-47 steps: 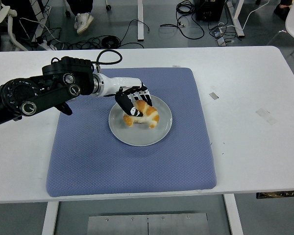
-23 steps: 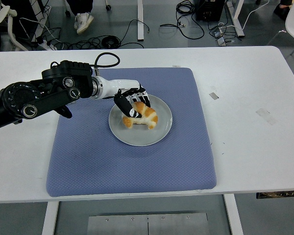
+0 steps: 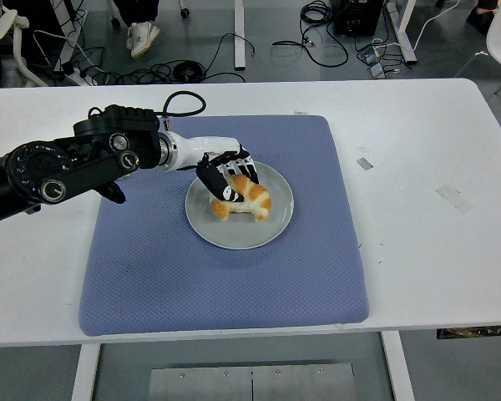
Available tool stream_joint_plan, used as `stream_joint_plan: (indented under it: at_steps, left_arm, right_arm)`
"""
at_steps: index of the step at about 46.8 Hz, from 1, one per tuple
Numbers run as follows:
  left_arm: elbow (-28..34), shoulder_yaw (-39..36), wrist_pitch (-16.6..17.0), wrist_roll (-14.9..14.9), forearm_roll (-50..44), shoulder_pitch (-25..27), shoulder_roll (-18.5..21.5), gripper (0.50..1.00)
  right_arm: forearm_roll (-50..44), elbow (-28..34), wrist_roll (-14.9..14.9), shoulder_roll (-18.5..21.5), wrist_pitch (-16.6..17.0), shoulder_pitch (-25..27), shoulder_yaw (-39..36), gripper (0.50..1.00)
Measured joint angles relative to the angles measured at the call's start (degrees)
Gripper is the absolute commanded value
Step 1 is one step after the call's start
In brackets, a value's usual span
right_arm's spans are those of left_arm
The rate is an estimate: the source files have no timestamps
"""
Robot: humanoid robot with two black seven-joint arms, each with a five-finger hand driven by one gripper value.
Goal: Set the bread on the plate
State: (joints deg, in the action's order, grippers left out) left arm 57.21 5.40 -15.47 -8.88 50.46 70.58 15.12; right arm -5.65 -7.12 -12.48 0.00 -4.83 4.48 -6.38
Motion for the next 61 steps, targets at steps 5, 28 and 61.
stream_joint_plan:
  at_steps: [5, 28, 61]
  left_arm:
    - [0.0, 0.1, 0.0, 0.0, -0.2, -0.1, 0.0, 0.743]
    - [0.2, 0.3, 0.0, -0.1, -0.8, -0.4, 0.3, 0.83]
    - [-6.3, 4.7, 1.0, -0.1, -5.7, 2.6, 1.3, 0.977]
  right_arm:
    - [0.0, 0.0, 0.0, 0.0, 0.0, 0.0, 0.0, 1.0]
    - [0.0, 0.0, 0.0, 0.0, 0.0, 0.0, 0.0, 1.0]
    - [0.0, 0.0, 0.0, 0.0, 0.0, 0.0, 0.0, 1.0]
